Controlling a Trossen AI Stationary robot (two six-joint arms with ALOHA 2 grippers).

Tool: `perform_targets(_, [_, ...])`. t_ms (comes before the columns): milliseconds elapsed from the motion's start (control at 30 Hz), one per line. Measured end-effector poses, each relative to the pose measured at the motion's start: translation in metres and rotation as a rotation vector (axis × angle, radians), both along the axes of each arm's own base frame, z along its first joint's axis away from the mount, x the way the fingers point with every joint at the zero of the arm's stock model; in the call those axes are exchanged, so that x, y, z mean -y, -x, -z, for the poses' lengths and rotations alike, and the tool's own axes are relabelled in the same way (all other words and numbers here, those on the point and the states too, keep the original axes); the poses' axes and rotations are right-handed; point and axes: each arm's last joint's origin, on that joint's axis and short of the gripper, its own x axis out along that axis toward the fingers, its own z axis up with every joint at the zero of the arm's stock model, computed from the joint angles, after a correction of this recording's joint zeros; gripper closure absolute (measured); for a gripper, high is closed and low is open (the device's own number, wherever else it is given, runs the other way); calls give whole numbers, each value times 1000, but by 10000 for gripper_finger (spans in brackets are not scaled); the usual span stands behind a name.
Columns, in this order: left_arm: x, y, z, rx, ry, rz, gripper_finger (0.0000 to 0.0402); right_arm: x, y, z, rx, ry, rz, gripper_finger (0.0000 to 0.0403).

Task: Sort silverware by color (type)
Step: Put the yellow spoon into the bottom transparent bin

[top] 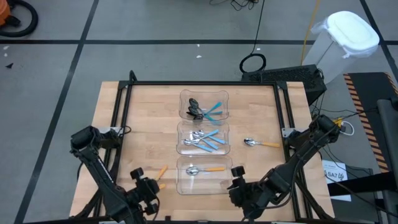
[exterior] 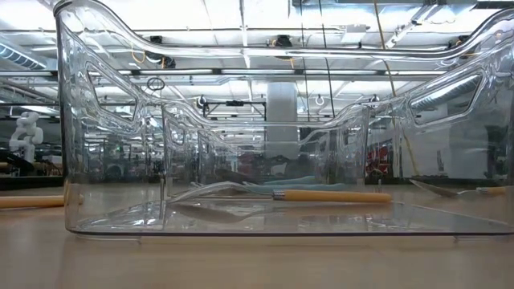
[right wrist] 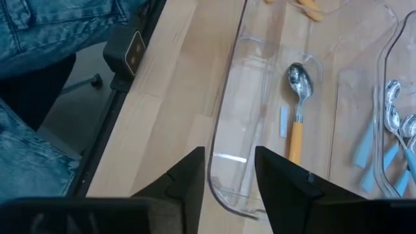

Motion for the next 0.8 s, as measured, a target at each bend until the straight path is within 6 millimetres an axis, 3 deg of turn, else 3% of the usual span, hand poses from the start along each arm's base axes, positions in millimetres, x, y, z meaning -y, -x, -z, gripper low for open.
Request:
perform_targets(167, [-3, 4, 10, -37, 50, -97, 287, 0, 0, 0, 0, 0, 0, 273])
perform_targets(433, [-21, 9, 45, -166, 56, -238, 287, 0, 0, 0, 0, 0, 0, 273])
perform_targets(800, [-31, -3, 78, -133, 147, -222, 287, 0, 0, 0, 1, 0, 1, 273])
